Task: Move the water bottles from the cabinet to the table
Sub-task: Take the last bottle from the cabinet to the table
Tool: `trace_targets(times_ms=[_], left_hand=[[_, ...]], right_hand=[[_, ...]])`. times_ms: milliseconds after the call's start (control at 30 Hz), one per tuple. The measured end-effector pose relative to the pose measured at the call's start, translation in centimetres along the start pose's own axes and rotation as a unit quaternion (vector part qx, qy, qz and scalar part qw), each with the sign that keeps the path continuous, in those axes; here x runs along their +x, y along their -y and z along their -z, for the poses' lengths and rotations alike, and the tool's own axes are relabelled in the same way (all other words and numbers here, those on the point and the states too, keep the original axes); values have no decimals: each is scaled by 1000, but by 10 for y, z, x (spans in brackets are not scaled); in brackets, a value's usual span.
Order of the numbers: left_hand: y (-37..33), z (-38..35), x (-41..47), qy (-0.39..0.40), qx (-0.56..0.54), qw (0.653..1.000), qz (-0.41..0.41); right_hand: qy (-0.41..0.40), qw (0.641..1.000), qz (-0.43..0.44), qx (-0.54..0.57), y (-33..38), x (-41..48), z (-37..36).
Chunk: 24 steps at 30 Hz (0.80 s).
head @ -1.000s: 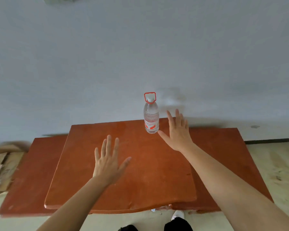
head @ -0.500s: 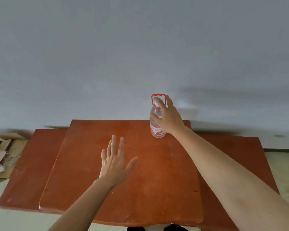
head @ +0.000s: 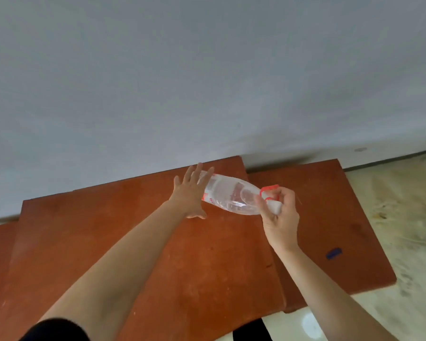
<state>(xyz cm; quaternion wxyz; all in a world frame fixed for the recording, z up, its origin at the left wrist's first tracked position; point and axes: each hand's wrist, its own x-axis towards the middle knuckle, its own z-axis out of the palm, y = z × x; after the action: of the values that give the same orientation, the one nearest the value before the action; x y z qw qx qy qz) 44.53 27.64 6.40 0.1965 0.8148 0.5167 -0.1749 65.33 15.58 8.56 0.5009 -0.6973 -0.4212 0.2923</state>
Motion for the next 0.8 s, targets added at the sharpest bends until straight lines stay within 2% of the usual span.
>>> trace_targets(times_ms=[67, 167, 233, 333, 400, 467, 500, 533, 567, 600, 633, 667, 700, 733, 800], left_hand=[[-12, -3, 34, 8, 54, 998, -44], [-29, -17, 64, -33, 66, 995, -59], [-39, -28, 69, -48, 116, 990, -71], [-48, -46, 56, -25, 141, 987, -75], [-52, -57, 39, 10, 112, 992, -49], [-52, -67, 17, 46, 68, 997, -10], [-53, -73, 7, 61, 44, 997, 12], [-54, -79, -3, 70, 22, 997, 34], [-56, -86, -13, 72, 4, 996, 51], [-60, -93, -20, 67, -5, 996, 60], [-64, -99, -26, 59, -3, 996, 62], [-68, -107, -30, 52, -2, 996, 68], [-71, -112, -33, 45, 0, 996, 76], [-74, -116, -35, 38, 1, 996, 85], [-77, -123, -37, 26, 7, 995, 100]], right_hand=[[-22, 998, -63, 16, -26, 0, 7], [-30, 986, -157, 36, -78, 4, 16], [-26, 977, -212, 19, -105, 3, 22], [-14, 967, -251, -31, -123, -7, 23], [-44, 969, -231, -75, -122, -8, 21], [-75, 975, -155, -143, -114, -2, 14], [-59, 976, -97, -188, -109, 3, 12], [7, 973, -42, -227, -102, 10, 7], [120, 958, -4, -260, -96, 17, 3], [255, 919, 14, -301, -90, 20, -2], [360, 861, 32, -357, -88, 21, -7], [416, 804, 59, -421, -91, 20, -11], [436, 765, 82, -467, -96, 19, -12], [437, 746, 95, -493, -99, 17, -13], [432, 730, 106, -518, -102, 14, -11]])
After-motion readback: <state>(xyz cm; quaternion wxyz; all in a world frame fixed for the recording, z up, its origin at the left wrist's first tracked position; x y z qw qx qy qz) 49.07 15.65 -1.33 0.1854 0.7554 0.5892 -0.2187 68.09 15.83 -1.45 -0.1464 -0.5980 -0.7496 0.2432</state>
